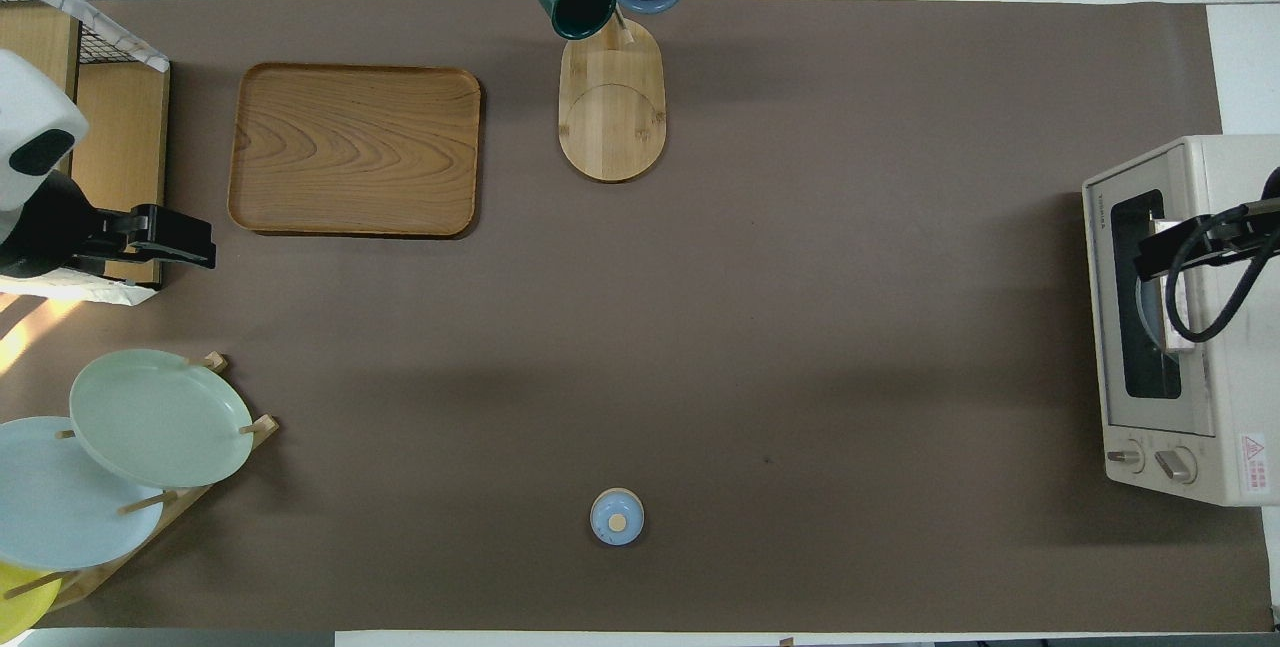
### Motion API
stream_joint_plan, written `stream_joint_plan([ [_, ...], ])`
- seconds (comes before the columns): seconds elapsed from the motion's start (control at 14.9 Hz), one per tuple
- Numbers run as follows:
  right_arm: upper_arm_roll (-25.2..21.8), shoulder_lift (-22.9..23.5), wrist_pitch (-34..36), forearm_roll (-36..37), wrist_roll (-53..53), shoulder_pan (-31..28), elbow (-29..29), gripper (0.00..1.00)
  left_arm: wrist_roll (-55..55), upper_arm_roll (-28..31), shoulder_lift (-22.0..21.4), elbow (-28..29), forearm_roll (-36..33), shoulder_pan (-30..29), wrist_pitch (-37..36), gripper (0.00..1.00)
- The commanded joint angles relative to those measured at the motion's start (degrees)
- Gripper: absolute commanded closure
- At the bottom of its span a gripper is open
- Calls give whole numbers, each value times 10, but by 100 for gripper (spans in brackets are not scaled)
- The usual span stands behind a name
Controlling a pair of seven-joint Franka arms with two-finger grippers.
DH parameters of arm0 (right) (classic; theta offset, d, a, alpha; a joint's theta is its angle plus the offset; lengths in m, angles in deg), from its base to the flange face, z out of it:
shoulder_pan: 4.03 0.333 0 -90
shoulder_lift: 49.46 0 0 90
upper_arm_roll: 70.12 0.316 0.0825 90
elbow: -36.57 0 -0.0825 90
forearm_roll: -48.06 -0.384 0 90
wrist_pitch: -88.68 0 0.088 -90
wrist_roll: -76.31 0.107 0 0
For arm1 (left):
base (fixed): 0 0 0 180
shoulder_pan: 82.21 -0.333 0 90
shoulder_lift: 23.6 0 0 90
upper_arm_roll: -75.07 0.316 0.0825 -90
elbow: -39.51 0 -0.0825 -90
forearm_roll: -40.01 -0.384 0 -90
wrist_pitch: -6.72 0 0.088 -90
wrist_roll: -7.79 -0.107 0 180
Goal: Put eggplant into oven
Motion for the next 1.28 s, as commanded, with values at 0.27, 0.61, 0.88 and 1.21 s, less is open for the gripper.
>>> stream_joint_plan([
  [0.27,-4,0,9,-13,26,3,9,0,-6,-3,-11,11,7,-6,0,0],
  [0.61,-4,0,5,-29,74,3,10,0,-6,-3,-11,11,7,-6,-1,0],
  [0.88,-4,0,3,-29,101,4,10,0,-6,-3,-11,11,7,-6,-1,0],
  [1.21,-3,-5,3,-28,107,2,8,0,-6,-3,-11,11,7,-6,-1,0],
])
